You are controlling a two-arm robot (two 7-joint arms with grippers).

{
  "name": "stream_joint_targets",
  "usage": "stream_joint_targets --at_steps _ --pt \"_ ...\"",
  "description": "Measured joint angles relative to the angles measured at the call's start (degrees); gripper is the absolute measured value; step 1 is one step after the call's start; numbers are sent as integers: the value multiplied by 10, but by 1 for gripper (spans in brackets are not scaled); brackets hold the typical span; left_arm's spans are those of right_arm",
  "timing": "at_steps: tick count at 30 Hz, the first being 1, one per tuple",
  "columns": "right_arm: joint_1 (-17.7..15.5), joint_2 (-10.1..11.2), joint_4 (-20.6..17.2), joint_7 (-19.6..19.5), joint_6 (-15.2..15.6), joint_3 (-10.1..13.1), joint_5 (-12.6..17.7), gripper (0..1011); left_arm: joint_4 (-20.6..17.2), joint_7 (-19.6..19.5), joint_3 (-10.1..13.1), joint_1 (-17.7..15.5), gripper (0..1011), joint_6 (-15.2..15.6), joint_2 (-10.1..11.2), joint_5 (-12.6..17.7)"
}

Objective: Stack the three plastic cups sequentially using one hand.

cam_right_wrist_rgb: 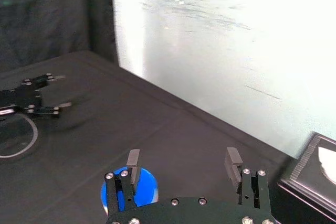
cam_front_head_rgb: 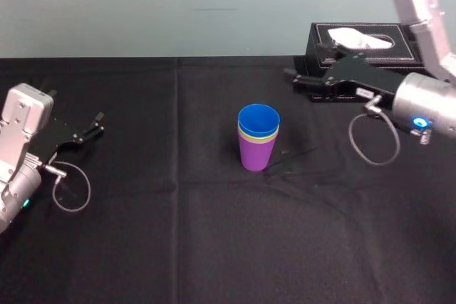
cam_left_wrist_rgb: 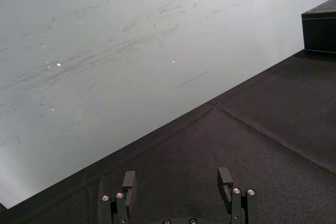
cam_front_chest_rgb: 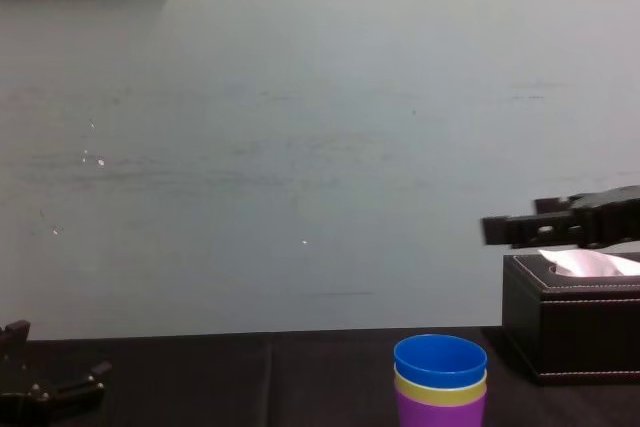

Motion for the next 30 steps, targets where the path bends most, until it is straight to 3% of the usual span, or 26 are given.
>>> stream_joint_targets --at_steps 8,16,22,30 --pt "-38 18 12 -14 -19 51 19 1004 0 0 0 0 1011 0 0 0" --pt "-76 27 20 -29 -34 86 30 1004 0 0 0 0 1011 0 0 0" --pt "-96 25 24 -40 -45 97 21 1004 0 0 0 0 1011 0 0 0" --pt "-100 13 43 -41 -50 97 -1 1004 0 0 0 0 1011 0 0 0"
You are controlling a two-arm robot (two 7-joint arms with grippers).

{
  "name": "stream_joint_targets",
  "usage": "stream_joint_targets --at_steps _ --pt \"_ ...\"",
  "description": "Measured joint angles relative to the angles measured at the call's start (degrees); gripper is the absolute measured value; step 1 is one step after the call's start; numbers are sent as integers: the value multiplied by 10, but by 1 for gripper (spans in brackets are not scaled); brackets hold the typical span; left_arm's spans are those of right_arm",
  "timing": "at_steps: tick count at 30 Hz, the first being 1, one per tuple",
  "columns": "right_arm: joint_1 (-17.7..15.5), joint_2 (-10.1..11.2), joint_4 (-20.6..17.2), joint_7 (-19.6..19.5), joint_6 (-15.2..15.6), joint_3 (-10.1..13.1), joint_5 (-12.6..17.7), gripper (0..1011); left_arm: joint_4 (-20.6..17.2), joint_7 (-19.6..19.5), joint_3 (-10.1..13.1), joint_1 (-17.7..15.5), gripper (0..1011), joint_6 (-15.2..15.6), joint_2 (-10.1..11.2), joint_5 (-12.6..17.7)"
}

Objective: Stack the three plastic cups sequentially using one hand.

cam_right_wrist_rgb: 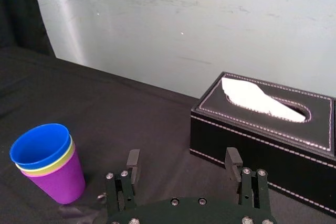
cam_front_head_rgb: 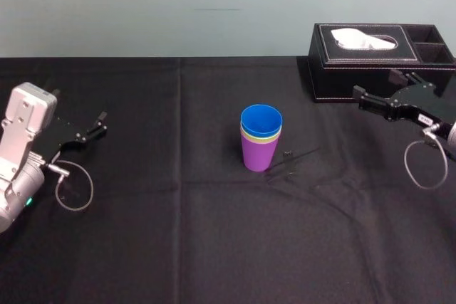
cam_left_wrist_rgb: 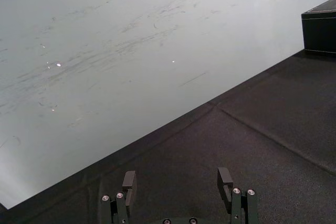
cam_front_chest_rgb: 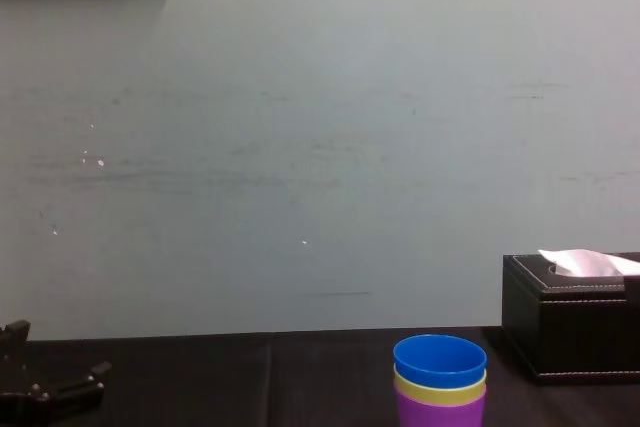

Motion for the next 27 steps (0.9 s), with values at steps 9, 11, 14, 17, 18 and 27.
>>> stream_joint_targets --at_steps 9,11,14,17,18,27 --pt "0 0 -1 0 0 0 0 1004 0 0 0 0 1011 0 0 0" --pt "0 0 -2 0 0 0 0 1004 0 0 0 0 1012 0 0 0" --pt "0 1 -2 0 0 0 0 1004 0 0 0 0 1011 0 0 0" --pt "0 1 -3 0 0 0 0 1004 0 0 0 0 1011 0 0 0" --pt "0 1 -3 0 1 0 0 1004 0 0 0 0 1011 0 0 0" --pt "1 1 -3 1 1 -1 0 1004 0 0 0 0 1012 0 0 0"
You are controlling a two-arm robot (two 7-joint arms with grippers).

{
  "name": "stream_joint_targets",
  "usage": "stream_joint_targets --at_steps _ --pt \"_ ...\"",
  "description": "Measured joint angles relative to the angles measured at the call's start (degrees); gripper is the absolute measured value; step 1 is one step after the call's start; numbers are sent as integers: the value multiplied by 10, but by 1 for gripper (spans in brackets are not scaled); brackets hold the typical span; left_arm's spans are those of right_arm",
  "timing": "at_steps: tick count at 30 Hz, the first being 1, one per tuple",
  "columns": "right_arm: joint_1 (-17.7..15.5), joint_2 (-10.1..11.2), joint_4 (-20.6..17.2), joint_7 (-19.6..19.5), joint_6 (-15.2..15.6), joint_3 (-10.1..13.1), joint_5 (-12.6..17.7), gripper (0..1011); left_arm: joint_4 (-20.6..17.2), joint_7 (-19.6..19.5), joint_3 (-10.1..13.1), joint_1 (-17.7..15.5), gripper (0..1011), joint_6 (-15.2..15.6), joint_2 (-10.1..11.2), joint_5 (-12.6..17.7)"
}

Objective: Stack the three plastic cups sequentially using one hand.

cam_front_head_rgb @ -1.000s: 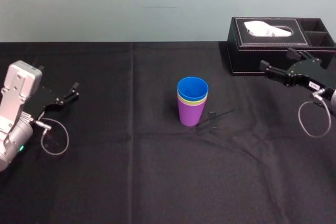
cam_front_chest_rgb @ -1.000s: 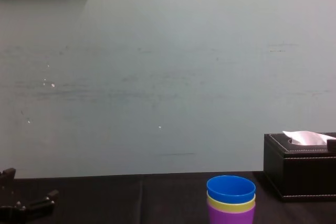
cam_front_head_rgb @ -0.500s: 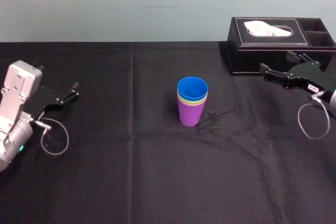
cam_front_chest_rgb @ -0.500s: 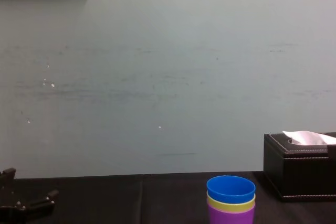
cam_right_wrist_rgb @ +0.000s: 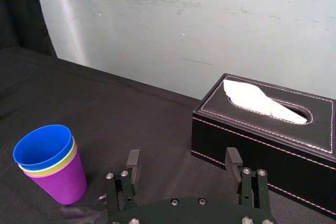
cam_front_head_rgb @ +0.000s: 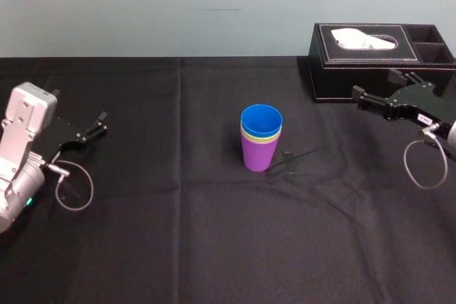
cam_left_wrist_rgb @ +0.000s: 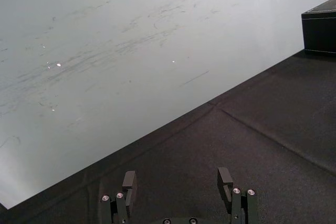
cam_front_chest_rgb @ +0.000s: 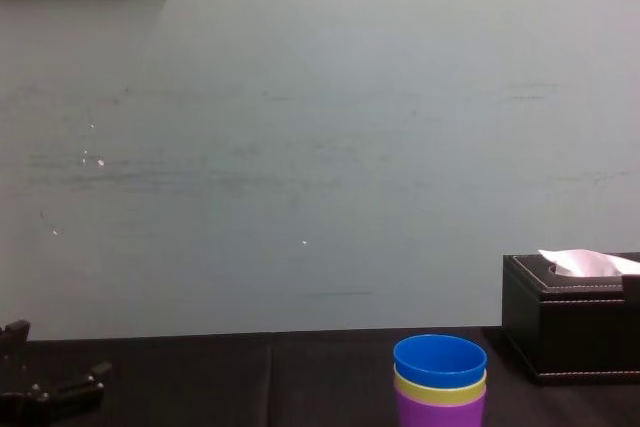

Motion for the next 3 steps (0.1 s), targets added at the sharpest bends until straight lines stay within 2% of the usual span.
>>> stream_joint_targets --at_steps 3 --pt "0 0 0 0 0 0 0 1004 0 0 0 0 1011 0 0 0"
